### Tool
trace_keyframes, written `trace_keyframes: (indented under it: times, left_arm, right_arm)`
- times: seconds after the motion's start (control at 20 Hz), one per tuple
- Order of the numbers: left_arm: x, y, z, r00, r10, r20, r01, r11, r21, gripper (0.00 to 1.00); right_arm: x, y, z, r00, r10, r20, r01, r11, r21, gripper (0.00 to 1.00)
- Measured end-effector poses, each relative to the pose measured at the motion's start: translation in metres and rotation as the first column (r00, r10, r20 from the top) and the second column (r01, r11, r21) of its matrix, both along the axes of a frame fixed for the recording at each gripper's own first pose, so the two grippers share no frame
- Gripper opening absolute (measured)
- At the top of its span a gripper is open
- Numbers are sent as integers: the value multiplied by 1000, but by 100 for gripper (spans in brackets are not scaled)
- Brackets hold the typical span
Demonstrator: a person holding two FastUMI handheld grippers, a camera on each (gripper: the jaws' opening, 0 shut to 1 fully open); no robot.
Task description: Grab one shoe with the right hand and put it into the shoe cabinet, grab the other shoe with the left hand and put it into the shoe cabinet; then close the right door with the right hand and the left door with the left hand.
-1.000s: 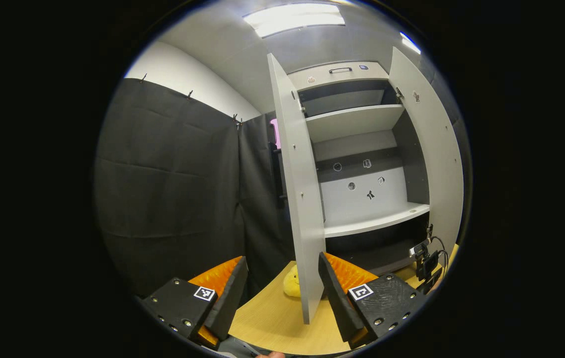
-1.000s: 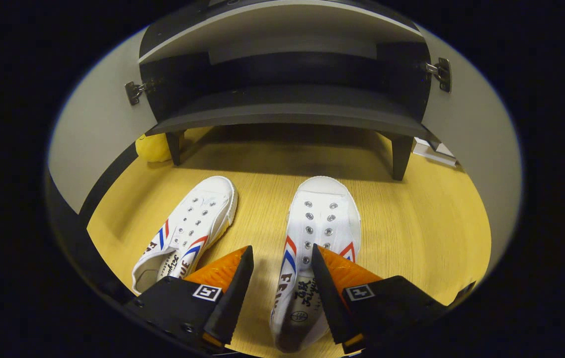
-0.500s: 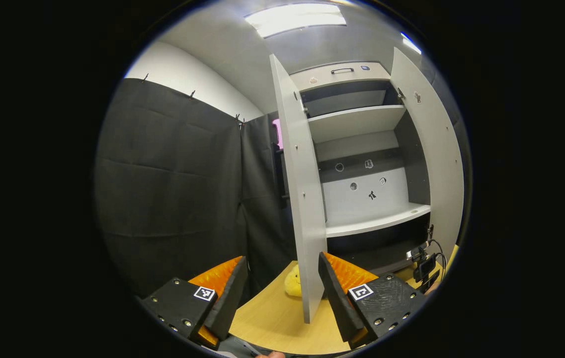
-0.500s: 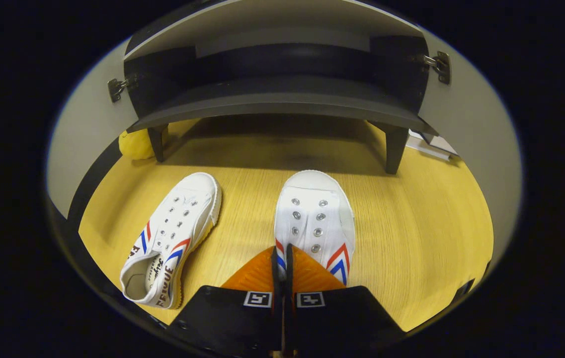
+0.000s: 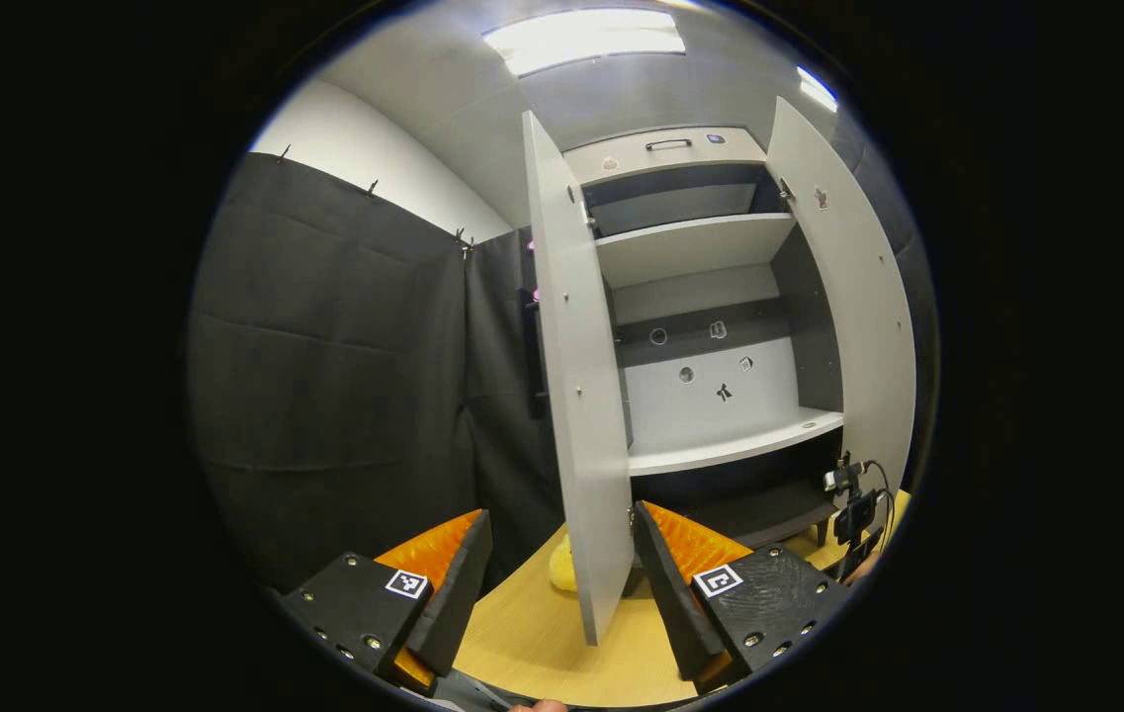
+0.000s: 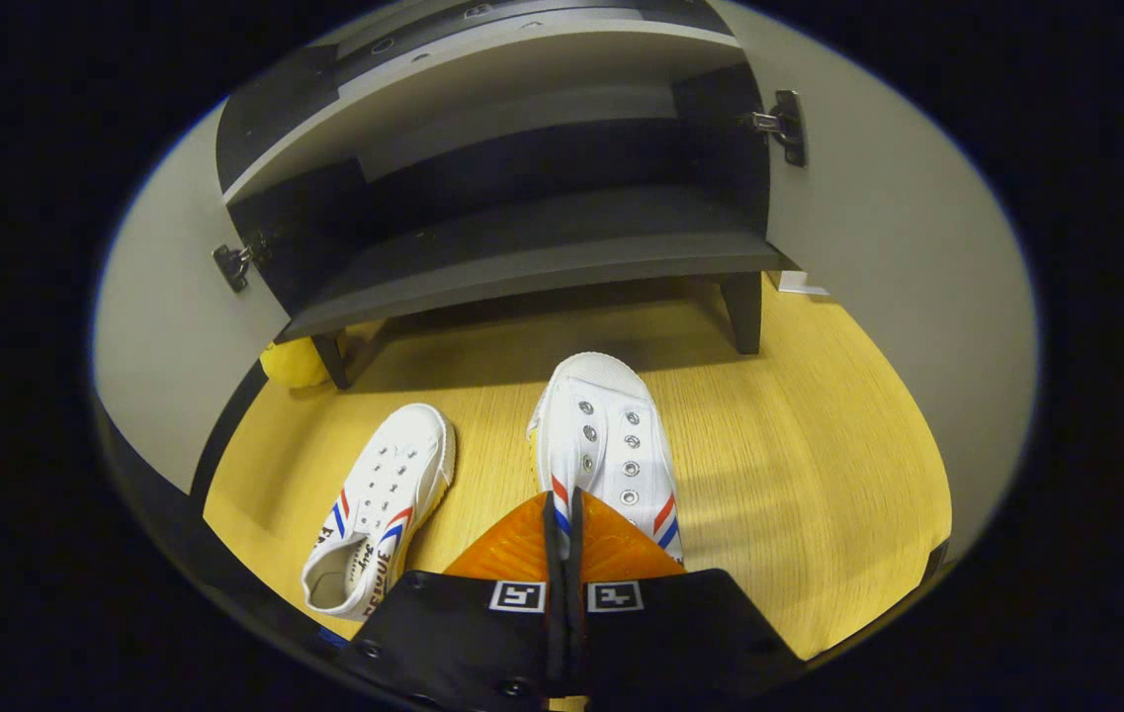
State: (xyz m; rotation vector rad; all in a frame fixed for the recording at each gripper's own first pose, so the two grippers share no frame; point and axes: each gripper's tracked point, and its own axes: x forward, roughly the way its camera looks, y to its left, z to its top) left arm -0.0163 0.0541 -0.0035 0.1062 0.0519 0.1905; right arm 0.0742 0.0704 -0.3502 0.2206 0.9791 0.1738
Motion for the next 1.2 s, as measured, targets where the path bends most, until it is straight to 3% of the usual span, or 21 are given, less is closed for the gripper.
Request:
trace_keyframes:
  times: [0.45,0.9,1.2]
  left_arm:
    - [-2,-8,4,998,-66,2,66,998,-23,78]
    - [-2,-14,8,996,-88,5,88,996,-29,78]
    - [-2,-15,8,996,-93,-7,93,995,-44,78]
  right_arm:
    - [24,-1,110,981,-7,192,-17,992,127,1]
    - [63,1,229,913,-30,408,-62,976,210,0]
    - [120,10,284,867,-36,497,-79,975,209,1]
